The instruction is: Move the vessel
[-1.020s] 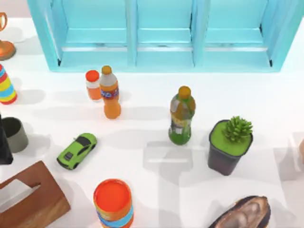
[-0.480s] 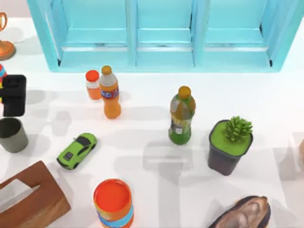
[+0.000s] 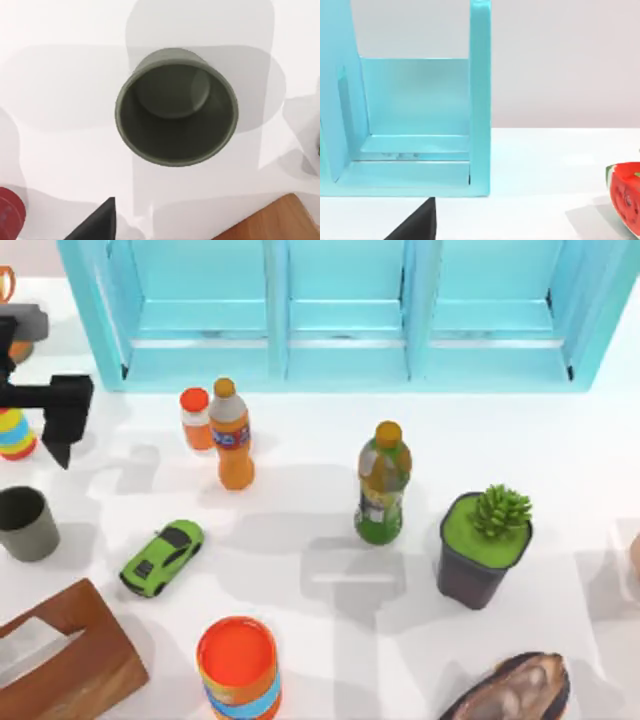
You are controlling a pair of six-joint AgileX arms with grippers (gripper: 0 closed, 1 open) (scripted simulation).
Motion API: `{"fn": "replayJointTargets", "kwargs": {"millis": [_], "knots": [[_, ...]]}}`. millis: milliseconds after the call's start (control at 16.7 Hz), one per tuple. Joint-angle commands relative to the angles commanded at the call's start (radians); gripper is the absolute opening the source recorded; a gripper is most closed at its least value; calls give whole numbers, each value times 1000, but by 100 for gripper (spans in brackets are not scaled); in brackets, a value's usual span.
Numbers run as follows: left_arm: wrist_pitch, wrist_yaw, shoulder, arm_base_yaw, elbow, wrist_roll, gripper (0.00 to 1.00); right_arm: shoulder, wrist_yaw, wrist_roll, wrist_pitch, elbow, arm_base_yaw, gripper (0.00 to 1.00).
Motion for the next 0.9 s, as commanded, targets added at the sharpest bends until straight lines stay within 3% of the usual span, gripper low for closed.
{"fn": "replayJointTargets", "kwargs": {"millis": [540,900], "knots": [[-19,2,60,3,34,2,100,0,0,0,0,0,0,100],[238,3,123,2,-146,4,100,0,0,0,0,0,0,100]]}}
